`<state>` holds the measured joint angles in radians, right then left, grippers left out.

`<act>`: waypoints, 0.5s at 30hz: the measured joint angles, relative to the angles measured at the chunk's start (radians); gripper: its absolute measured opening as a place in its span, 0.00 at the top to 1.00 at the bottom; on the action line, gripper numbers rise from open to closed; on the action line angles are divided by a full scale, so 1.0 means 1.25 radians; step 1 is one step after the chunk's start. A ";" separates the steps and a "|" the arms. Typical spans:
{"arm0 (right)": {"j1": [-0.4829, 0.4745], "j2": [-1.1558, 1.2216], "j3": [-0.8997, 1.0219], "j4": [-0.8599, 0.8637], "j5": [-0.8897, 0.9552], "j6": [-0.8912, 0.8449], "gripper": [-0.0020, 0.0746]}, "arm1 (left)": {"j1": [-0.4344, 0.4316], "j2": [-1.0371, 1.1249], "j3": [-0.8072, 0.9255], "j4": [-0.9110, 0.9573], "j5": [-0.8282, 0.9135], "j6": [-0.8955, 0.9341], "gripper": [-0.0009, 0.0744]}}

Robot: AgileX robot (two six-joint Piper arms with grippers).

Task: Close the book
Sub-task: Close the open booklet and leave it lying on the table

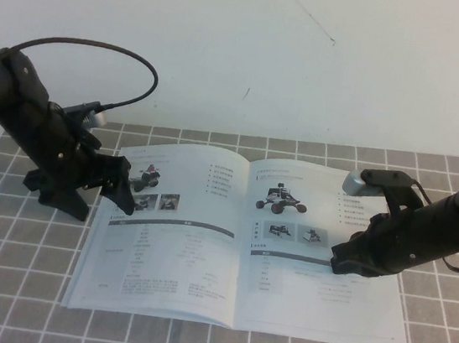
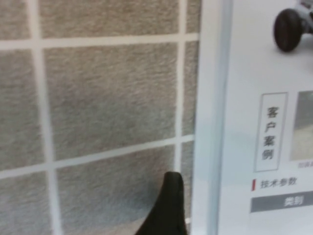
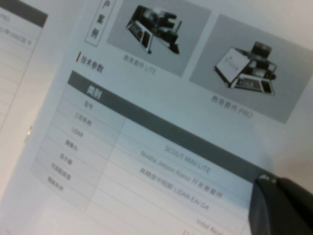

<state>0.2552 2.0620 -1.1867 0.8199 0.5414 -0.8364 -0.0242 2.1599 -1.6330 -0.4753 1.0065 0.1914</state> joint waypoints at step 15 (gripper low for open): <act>0.000 0.000 0.000 0.000 0.000 0.000 0.98 | -0.033 0.022 -0.013 -0.077 0.001 0.054 0.14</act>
<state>0.2552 2.0620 -1.1867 0.8199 0.5414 -0.8364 -0.0653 2.1868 -1.6491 -0.5714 1.0074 0.2592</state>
